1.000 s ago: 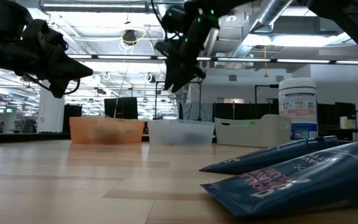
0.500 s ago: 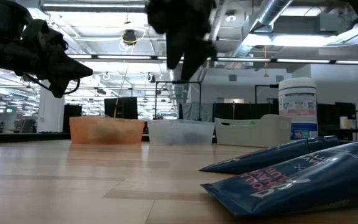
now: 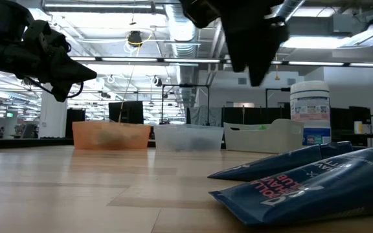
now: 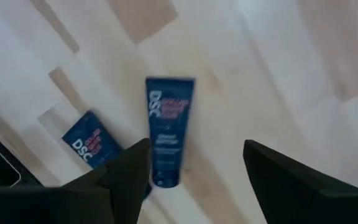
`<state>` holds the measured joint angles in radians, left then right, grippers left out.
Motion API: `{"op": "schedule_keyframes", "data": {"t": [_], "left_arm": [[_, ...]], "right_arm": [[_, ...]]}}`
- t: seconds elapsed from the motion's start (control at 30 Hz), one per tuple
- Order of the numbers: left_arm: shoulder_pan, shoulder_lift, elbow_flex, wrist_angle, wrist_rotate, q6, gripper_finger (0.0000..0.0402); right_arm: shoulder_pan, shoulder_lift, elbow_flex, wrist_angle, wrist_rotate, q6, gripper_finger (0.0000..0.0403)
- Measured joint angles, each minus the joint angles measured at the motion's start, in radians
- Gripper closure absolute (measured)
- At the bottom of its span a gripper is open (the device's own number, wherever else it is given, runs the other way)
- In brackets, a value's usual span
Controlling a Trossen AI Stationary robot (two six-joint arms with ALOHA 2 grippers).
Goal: Pick & Place Travel size toiletries
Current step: Put the dark blue shave cream into the transparent bin
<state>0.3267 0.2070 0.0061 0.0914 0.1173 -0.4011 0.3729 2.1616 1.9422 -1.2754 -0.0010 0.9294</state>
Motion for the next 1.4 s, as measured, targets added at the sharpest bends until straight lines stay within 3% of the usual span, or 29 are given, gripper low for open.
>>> {"op": "schedule_keyframes", "data": {"t": [0.17, 0.43, 1.07, 1.4], "left_arm": [[0.000, 0.000, 0.000, 0.003, 0.000, 0.000, 0.0398], [0.000, 0.000, 0.000, 0.008, 0.000, 0.000, 0.0398], [0.000, 0.001, 0.000, 0.022, 0.000, 0.000, 0.0398], [0.000, 0.001, 0.000, 0.023, 0.000, 0.000, 0.0398]], "right_arm": [[0.070, 0.003, -0.047, 0.046, -0.017, 0.139, 0.0156], [0.158, 0.003, -0.134, 0.163, -0.039, 0.229, 0.0156], [0.148, 0.003, -0.349, 0.309, -0.046, 0.147, 0.0158], [0.136, -0.003, -0.391, 0.349, -0.054, 0.095, 0.0196]]}}
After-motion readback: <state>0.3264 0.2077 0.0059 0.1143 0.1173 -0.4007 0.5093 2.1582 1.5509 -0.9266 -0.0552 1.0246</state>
